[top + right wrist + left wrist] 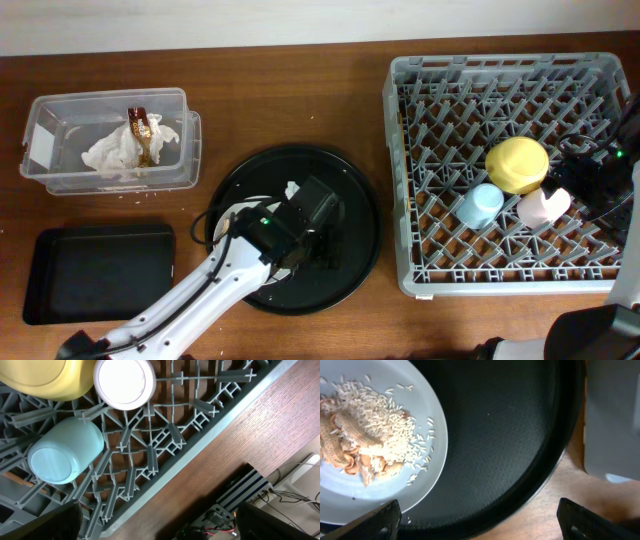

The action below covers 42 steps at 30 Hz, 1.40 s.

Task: Sort waste into correct bins and load items into the dishwasher rack
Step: 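Grasp the white plate with the left gripper and lift it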

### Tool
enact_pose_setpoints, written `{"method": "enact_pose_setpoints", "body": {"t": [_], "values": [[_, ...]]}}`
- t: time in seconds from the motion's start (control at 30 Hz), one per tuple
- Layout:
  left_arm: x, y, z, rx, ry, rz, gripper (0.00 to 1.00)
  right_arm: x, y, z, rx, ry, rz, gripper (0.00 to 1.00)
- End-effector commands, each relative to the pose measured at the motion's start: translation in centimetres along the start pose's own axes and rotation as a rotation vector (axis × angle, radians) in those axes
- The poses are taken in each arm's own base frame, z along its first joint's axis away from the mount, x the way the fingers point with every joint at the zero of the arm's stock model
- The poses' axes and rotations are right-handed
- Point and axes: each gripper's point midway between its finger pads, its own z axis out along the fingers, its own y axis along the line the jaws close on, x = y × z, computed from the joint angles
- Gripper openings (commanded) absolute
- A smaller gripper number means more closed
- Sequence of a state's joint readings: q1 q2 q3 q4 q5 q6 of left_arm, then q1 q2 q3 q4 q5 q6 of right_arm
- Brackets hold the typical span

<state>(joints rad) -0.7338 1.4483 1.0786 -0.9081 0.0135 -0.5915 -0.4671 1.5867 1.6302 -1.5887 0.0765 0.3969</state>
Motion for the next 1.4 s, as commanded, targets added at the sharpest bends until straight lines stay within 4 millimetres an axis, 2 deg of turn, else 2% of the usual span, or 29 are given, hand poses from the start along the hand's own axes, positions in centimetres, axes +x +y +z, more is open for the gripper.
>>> {"method": "enact_pose_setpoints", "body": {"t": [0.0,0.03,0.1,0.13,0.17,0.2,0.27,0.3,0.37,0.43,0.5,0.7,0.73,0.77,0.8,0.9,1.07,1.2,1.27,1.37], "values": [[-2.2,3.1,1.0,-0.203,-0.102,-0.016,0.99,0.1,-0.1,0.0,-0.002,0.0,0.017,0.99],[-2.2,3.2,1.5,-0.214,-0.095,-0.006,0.98,0.1,-0.1,0.0,-0.002,0.0,0.017,0.99],[-1.2,3.7,3.8,-0.255,-0.001,0.116,0.98,0.1,-0.1,0.0,-0.002,0.0,0.017,0.99],[-0.6,4.0,5.0,-0.275,0.041,0.12,0.93,0.1,-0.1,0.0,-0.002,0.0,0.017,0.99],[-0.5,4.1,5.8,-0.285,0.058,0.122,0.83,0.1,-0.1,0.0,-0.002,0.0,0.017,0.99],[-0.5,4.1,6.2,-0.287,0.06,0.122,0.79,0.1,-0.1,0.0,-0.002,0.0,0.017,0.99],[-1.1,3.7,7.5,-0.283,0.05,0.14,0.63,0.1,-0.1,0.0,-0.002,0.0,0.017,0.99],[-1.1,3.6,8.2,-0.285,0.052,0.14,0.63,0.1,-0.1,0.0,-0.002,-0.001,0.017,0.99],[-0.4,3.5,9.3,-0.298,0.082,0.159,0.52,0.1,-0.1,0.0,-0.002,0.0,0.017,0.98],[0.4,2.4,10.4,-0.314,0.085,0.217,0.52,0.1,-0.1,0.0,-0.002,0.0,0.017,0.99],[0.5,2.6,10.7,-0.354,0.074,0.236,0.49,0.1,-0.1,0.0,-0.002,-0.001,0.017,0.99],[0.4,3.0,11.5,-0.383,0.07,0.238,0.18,0.1,-0.1,0.0,-0.002,0.0,0.017,0.99],[0.4,3.1,11.5,-0.384,0.072,0.239,0.16,0.1,-0.1,0.0,-0.002,0.0,0.017,0.99],[0.6,3.2,11.4,-0.389,0.079,0.24,0.07,0.1,-0.1,0.0,-0.002,0.0,0.017,0.99],[0.8,3.4,11.2,-0.397,0.092,0.242,0.01,0.1,-0.1,0.0,-0.002,0.0,0.017,0.99],[0.8,3.6,10.6,-0.421,0.105,0.219,0.01,0.1,-0.1,0.0,-0.002,0.0,0.017,0.99],[-0.9,2.9,7.2,-0.461,0.1,0.12,0.01,0.1,-0.1,0.0,-0.002,0.0,0.017,0.99],[-2.6,3.9,3.4,-0.436,0.041,0.006,0.01,0.1,-0.1,0.0,-0.002,0.0,0.017,0.99],[-4.3,6.8,0.0,-0.416,-0.02,-0.111,0.01,0.1,-0.1,0.0,-0.002,0.0,0.017,0.99],[-5.6,11.5,-3.9,-0.416,-0.085,-0.277,0.01,0.1,-0.1,0.0,-0.002,0.0,0.017,0.99]]}}
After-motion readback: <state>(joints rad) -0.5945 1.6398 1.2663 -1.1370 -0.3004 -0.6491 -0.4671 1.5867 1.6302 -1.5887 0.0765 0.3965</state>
